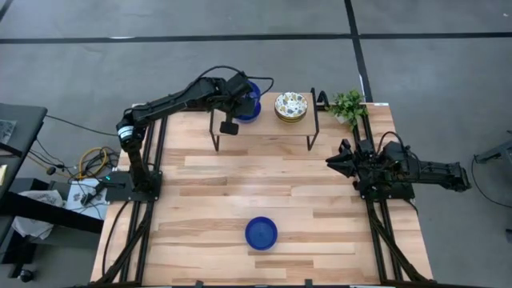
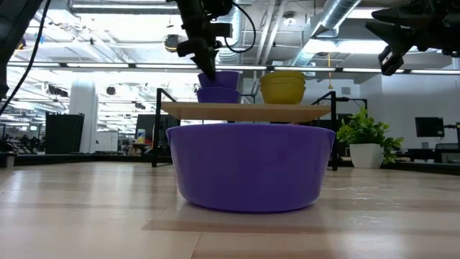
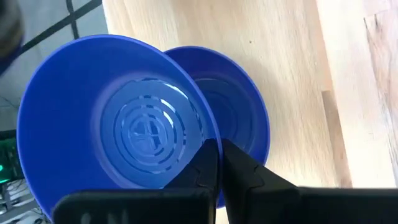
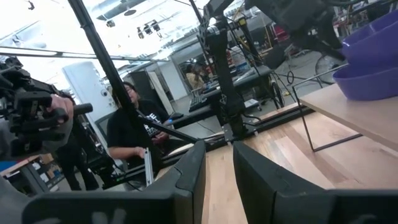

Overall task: Pick & Place Mini bowls
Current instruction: Stack the top blue bowl on top of the blue bowl on the shelf

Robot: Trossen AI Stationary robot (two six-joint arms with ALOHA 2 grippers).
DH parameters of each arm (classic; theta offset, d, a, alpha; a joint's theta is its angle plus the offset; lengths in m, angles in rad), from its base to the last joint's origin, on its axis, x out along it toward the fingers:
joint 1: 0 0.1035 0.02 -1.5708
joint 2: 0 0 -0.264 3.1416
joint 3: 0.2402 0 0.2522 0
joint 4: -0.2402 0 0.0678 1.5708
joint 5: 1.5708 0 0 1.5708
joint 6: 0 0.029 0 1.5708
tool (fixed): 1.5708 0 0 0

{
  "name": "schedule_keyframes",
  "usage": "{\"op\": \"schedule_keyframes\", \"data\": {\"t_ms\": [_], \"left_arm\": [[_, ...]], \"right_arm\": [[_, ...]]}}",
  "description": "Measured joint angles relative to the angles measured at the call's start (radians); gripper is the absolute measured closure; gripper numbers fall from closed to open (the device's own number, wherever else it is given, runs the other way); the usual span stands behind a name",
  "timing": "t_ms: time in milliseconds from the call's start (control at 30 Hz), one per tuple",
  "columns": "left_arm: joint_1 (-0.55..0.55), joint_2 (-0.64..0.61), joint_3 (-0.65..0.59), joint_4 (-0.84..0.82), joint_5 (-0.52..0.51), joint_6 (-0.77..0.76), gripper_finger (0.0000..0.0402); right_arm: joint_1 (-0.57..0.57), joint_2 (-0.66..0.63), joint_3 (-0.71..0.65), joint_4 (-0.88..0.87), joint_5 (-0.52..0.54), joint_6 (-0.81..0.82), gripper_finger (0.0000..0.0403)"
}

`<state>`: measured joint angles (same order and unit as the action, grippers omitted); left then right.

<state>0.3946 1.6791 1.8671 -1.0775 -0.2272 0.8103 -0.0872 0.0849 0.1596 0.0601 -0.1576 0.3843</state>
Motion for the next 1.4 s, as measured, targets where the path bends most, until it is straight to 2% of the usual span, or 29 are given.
{"op": "schedule_keyframes", "data": {"t_ms": [500, 600, 1400], "left_arm": [[0.0, 0.0, 0.0, -0.034, 0.032, -0.06, 0.0396], [-0.001, 0.0, 0.0, -0.036, 0.064, -0.061, 0.0396], [-0.003, -0.001, 0.0, -0.053, 0.098, -0.061, 0.0396]], "right_arm": [[0.0, 0.0, 0.0, 0.002, 0.0, 0.0, 0.0331], [0.0, 0.0, 0.0, 0.002, 0.0, 0.0, 0.0331], [0.0, 0.0, 0.0, 0.003, 0.001, 0.0, 0.0331]]}}
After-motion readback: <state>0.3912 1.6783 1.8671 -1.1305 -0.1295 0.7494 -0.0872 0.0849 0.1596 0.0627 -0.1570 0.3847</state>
